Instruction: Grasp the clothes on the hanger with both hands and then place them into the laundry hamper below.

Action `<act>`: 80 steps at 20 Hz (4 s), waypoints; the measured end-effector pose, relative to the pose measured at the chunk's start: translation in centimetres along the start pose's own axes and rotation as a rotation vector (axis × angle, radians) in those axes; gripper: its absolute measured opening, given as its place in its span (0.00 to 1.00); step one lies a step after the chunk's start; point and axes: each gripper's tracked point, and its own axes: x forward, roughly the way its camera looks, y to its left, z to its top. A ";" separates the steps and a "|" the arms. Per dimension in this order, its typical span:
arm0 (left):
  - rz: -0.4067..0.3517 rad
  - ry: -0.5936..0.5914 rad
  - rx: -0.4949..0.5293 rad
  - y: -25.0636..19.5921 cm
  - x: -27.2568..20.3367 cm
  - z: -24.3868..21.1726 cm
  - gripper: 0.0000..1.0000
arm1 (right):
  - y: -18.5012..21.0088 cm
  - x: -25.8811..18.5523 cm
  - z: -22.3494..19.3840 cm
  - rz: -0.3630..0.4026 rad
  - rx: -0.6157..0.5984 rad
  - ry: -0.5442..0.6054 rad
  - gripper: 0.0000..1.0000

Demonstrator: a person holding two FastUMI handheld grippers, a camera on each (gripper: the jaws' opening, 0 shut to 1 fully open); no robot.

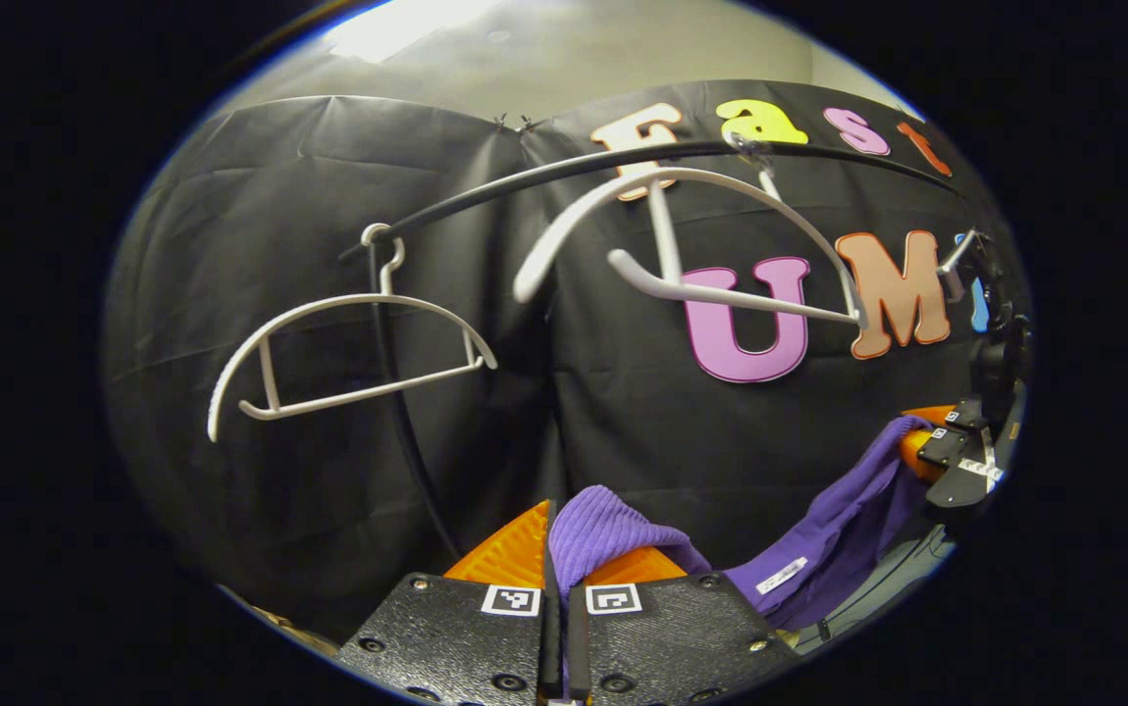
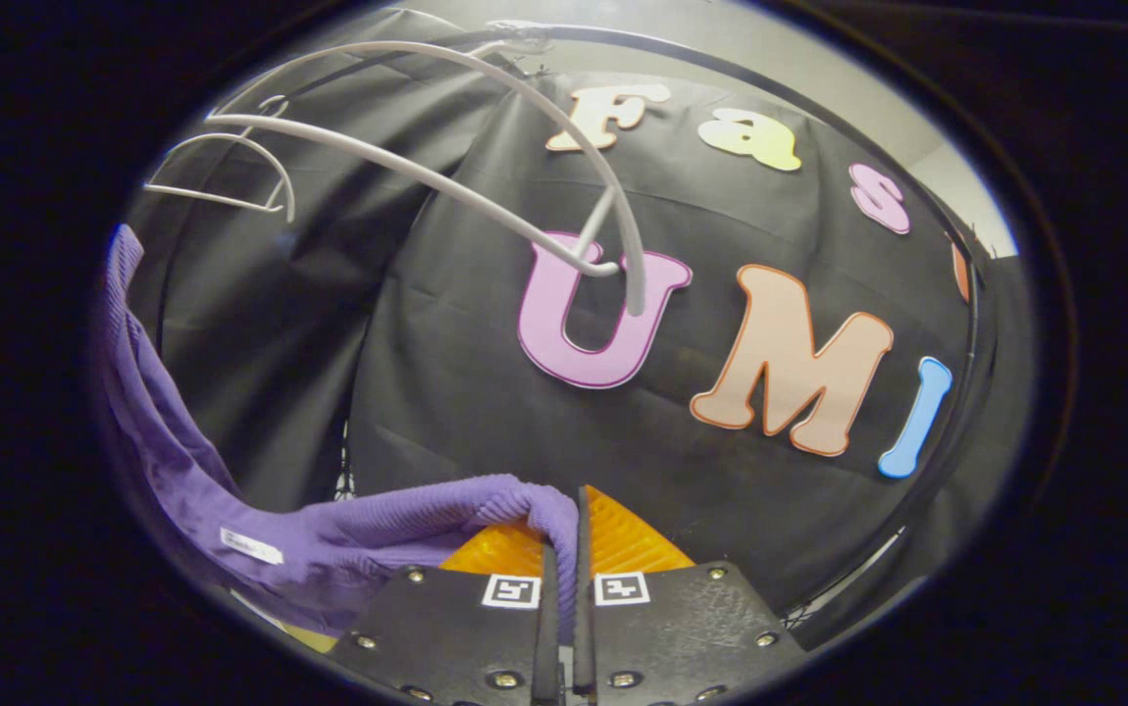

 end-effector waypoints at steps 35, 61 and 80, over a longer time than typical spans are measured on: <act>-0.345 0.578 -0.023 -14.7 0.2 -24.3 0.03 | 10.0 -8.2 -21.6 0.198 0.012 0.494 0.06; -0.331 0.954 -0.101 -16.8 -1.8 -27.3 0.10 | 13.9 -14.0 -30.2 0.364 0.060 0.864 0.10; -0.379 0.535 -0.140 -18.6 3.0 -15.9 0.14 | 6.7 -9.8 -16.6 0.186 0.156 0.486 0.10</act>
